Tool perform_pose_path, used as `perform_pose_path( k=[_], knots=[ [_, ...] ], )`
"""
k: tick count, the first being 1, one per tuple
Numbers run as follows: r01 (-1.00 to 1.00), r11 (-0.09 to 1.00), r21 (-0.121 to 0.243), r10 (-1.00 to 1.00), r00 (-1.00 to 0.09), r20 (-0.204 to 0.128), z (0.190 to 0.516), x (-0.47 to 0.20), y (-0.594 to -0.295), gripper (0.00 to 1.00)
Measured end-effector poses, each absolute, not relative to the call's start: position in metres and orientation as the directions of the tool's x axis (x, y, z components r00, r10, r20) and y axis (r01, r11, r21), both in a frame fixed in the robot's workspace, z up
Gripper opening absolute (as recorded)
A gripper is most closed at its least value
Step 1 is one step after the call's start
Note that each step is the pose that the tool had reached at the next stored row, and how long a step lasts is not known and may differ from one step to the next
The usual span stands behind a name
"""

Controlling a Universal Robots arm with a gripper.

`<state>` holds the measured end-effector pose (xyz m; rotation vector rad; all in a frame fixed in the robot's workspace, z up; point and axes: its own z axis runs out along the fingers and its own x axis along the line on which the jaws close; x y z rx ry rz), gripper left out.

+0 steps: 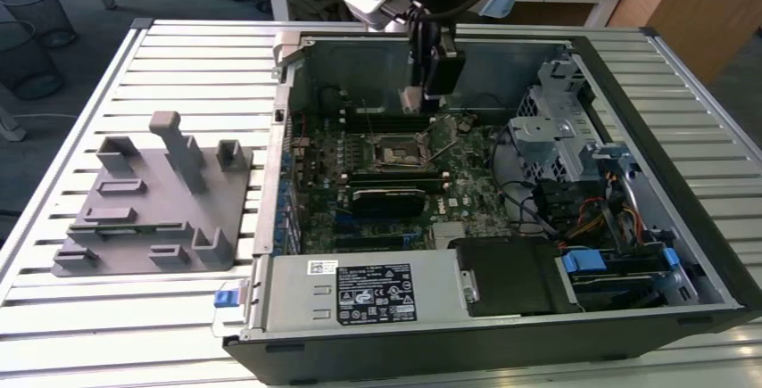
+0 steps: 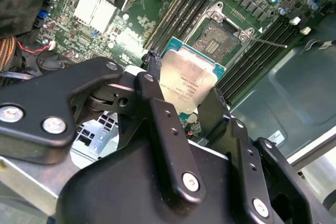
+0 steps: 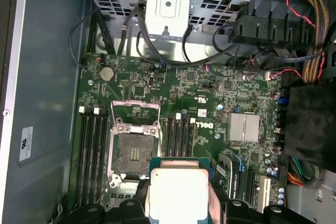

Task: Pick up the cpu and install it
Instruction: 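Place the cpu into insertion slot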

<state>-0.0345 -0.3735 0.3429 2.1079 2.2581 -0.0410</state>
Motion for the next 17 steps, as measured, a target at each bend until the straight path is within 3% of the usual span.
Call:
perform_pose_path(
  k=[17],
  knots=[
    [0.998,0.069,-0.013,0.996,-0.070,-0.053,0.3390,-0.0346,-0.3734,0.53]
  ],
)
